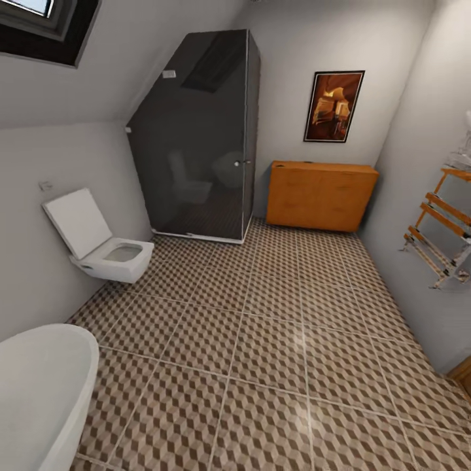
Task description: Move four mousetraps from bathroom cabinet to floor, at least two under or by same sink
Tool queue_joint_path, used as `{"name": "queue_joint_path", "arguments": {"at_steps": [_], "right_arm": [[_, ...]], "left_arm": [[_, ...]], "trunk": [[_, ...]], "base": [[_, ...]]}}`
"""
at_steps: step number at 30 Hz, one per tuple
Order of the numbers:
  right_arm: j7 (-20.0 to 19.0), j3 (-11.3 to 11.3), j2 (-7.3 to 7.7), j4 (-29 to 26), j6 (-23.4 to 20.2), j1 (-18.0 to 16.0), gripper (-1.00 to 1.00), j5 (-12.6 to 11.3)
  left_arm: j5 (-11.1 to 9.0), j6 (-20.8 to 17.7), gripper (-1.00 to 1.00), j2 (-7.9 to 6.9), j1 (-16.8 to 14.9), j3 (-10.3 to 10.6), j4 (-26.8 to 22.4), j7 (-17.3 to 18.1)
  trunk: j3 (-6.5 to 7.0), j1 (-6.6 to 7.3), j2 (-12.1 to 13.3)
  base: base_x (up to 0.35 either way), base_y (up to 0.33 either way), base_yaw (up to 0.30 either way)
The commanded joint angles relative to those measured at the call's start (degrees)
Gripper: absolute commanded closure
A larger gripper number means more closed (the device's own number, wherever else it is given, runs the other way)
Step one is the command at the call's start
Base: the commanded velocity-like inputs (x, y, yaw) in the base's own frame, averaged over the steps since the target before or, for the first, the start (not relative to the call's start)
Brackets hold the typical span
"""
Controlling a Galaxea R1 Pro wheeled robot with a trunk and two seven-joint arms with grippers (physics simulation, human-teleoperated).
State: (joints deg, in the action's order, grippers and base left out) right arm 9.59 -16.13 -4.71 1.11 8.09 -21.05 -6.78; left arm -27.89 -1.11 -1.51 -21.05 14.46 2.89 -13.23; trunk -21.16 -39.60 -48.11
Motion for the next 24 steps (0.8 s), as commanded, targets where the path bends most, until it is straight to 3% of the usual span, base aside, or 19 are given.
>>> {"name": "queue_joint_path", "arguments": {"at_steps": [1, 15, 24], "right_arm": [[0.12, -0.48, -0.03, 0.12, 0.26, -0.06, -1.00, -0.60], [0.14, -0.48, -0.03, 0.12, 0.26, -0.08, -1.00, -0.60], [0.17, -0.48, -0.03, 0.12, 0.26, -0.07, -1.00, -0.60]], "left_arm": [[-0.42, -0.10, -1.00, 0.01, -0.04, 0.49, 0.03, -0.08], [-0.41, -0.06, -1.00, 0.10, -0.04, 0.49, 0.01, -0.04], [-0.38, -0.11, -1.00, 0.18, -0.04, 0.49, 0.01, -0.01]], "trunk": [[-0.01, -0.01, -0.05], [0.71, -0.01, -0.05], [0.84, -0.01, -0.05]], "base": [[0.000, 0.000, -0.286], [0.000, 0.000, -0.276], [0.027, 0.000, -0.071]]}}
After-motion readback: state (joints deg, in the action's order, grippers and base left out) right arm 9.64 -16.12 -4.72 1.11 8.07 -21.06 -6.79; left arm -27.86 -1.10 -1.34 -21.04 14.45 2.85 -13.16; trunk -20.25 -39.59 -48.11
